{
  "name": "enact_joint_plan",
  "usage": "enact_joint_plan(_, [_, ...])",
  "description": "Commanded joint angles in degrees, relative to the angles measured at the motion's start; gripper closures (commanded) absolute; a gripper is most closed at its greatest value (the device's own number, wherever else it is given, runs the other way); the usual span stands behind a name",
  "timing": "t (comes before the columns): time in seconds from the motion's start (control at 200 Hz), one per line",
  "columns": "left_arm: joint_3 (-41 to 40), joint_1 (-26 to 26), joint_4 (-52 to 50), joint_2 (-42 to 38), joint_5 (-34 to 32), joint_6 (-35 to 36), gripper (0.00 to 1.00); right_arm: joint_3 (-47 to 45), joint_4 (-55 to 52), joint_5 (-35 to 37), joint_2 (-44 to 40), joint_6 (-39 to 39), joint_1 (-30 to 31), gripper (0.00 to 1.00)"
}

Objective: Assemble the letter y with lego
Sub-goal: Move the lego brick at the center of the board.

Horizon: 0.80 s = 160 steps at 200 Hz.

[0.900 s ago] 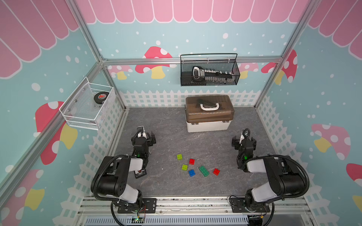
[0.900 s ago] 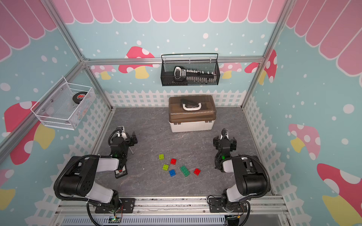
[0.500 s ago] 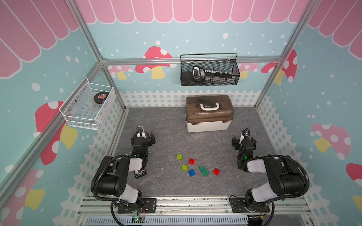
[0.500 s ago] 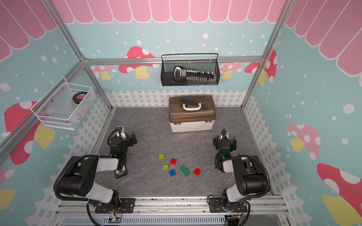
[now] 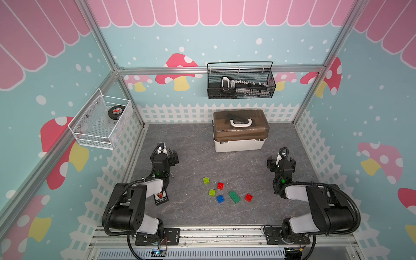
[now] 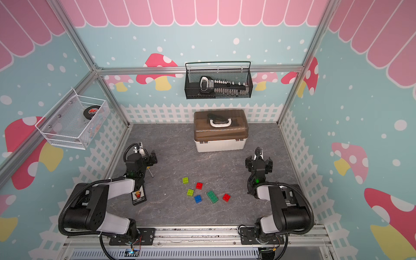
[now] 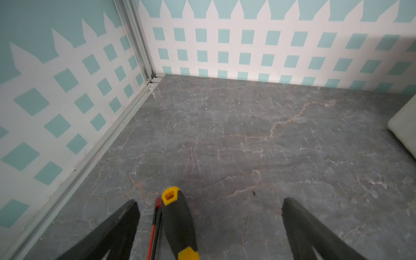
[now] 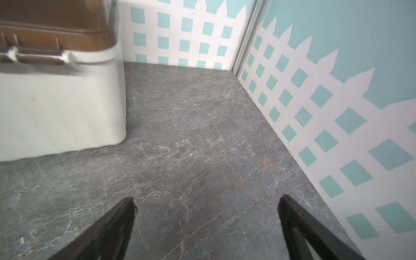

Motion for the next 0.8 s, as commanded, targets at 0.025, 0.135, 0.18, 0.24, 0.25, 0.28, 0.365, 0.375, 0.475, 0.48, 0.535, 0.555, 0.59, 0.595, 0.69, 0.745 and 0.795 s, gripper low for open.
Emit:
enact_joint_plan(0.025, [6.6,-1.2,-13.6,-4.3,-6.2,-3.0,0.00,5.3,-14.9,-0.5,-9.8,3.0,-0.2,0.01])
enact_joint_plan(0.135, [14.0,-1.0,-26.2,-6.3,-3.3,-13.7,0.00,9.9,-28.3,-8.0,-17.9,10.5,-0.2,0.00])
enact_joint_plan(0.18, [16.8,-0.9,-30.0,-6.5,1.8,-16.6,0.00,12.5,-36.9,-9.1,-20.4,16.7,-0.2,0.00])
enact_joint_plan(0.24, [20.1,-1.0,-35.8,-6.3,5.5,-23.3,0.00,14.6,-43.7,-9.9,-22.3,22.7,-0.4,0.00])
enact_joint_plan(0.25, [20.5,-0.9,-36.5,-6.2,6.4,-24.3,0.00,14.8,-44.2,-10.8,-22.5,22.9,-0.4,0.00])
enact_joint_plan(0.28, [21.5,-0.9,-37.9,-6.1,10.1,-26.2,0.00,15.2,-44.6,-15.0,-22.9,22.0,-0.5,0.01])
enact_joint_plan(0.365, [20.3,-1.0,-35.9,-6.6,20.0,-30.7,0.00,15.9,-44.5,-26.8,-22.8,23.1,-0.4,0.15])
enact_joint_plan(0.375, [20.0,-1.0,-35.7,-6.7,20.6,-31.3,0.00,16.0,-44.5,-27.8,-22.6,23.3,-0.5,0.17])
enact_joint_plan(0.475, [17.3,-1.6,-36.7,-8.4,24.8,-35.6,0.04,17.0,-46.3,-34.2,-21.3,27.4,0.2,0.24])
enact_joint_plan(0.48, [17.1,-1.6,-36.8,-8.5,24.9,-35.7,0.04,17.0,-46.5,-34.6,-21.2,27.6,0.2,0.24])
enact_joint_plan(0.535, [15.3,-2.7,-37.8,-9.7,26.4,-36.9,0.07,18.4,-49.0,-37.4,-20.3,27.4,1.0,0.29])
enact_joint_plan(0.555, [14.6,-3.2,-38.5,-10.2,26.8,-37.0,0.07,19.4,-50.7,-38.0,-19.8,26.8,1.6,0.31])
enact_joint_plan(0.59, [13.9,-4.0,-40.3,-11.0,27.1,-37.0,0.08,21.1,-54.1,-38.4,-18.7,25.6,2.9,0.33])
enact_joint_plan(0.595, [13.9,-4.1,-40.6,-11.2,27.1,-37.0,0.08,21.3,-54.5,-38.4,-18.6,25.5,3.2,0.33])
enact_joint_plan(0.69, [11.9,-6.6,-45.0,-13.1,26.7,-36.8,0.15,24.6,-59.9,-39.4,-15.0,22.8,9.2,0.37])
enact_joint_plan(0.745, [10.4,-7.9,-46.6,-14.1,27.6,-36.4,0.19,25.9,-61.0,-39.5,-12.7,21.4,13.4,0.39])
enact_joint_plan(0.795, [9.4,-9.1,-48.3,-15.0,27.6,-36.1,0.22,27.1,-61.8,-38.6,-10.2,20.5,17.0,0.40])
